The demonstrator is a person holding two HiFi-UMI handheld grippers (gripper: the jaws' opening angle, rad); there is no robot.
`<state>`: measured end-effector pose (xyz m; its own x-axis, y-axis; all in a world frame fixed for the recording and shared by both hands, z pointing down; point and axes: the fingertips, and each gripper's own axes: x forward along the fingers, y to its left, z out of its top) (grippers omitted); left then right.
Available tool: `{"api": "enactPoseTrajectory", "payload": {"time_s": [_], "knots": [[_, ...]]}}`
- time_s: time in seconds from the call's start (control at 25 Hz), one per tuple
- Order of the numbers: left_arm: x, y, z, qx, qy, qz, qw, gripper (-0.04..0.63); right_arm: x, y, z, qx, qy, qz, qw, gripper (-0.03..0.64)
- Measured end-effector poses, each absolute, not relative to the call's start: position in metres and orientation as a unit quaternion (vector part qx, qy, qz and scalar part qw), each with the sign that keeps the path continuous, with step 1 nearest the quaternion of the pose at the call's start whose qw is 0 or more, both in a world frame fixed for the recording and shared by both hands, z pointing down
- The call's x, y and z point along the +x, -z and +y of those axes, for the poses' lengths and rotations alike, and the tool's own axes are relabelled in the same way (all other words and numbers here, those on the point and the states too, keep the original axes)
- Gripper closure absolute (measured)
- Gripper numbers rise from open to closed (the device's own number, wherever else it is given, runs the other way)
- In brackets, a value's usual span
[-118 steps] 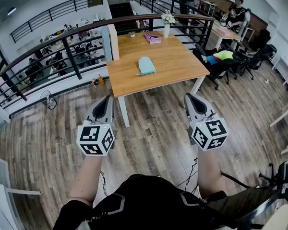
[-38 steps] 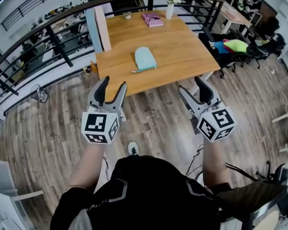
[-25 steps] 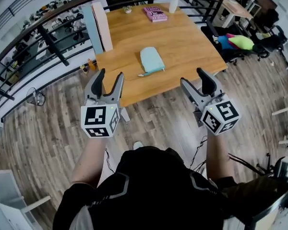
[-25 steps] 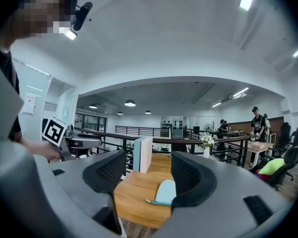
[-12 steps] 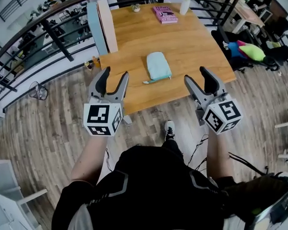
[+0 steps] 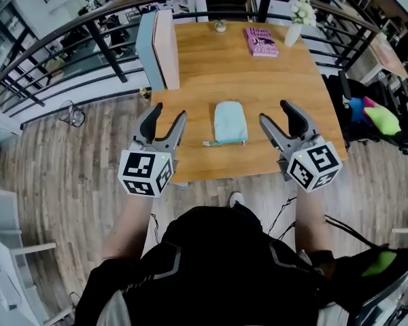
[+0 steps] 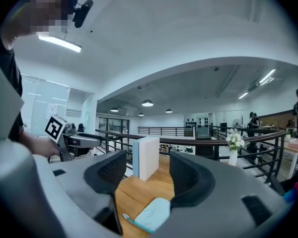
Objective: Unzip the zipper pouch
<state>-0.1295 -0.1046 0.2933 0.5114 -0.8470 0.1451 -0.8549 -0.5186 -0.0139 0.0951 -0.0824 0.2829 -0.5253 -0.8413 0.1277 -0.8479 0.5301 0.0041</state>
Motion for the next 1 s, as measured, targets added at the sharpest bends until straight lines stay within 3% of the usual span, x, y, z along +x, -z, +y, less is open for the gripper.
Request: {"api": "enactPoseTrajectory", "payload": {"time_s": [0.44, 1.0], "knots": [[-0.079, -0.327, -0.146, 0.829, -0.106, -0.547, 0.058, 0.341, 0.14, -0.315, -0.165, 0.405, -0.043, -0.91, 0.077, 0.347], [-0.045, -0.452, -0.131, 0.817, -0.172, -0.531, 0.148, 0.339, 0.134, -0.428, -0.186, 0.305, -0.04, -0.938, 0.158, 0.407]]}}
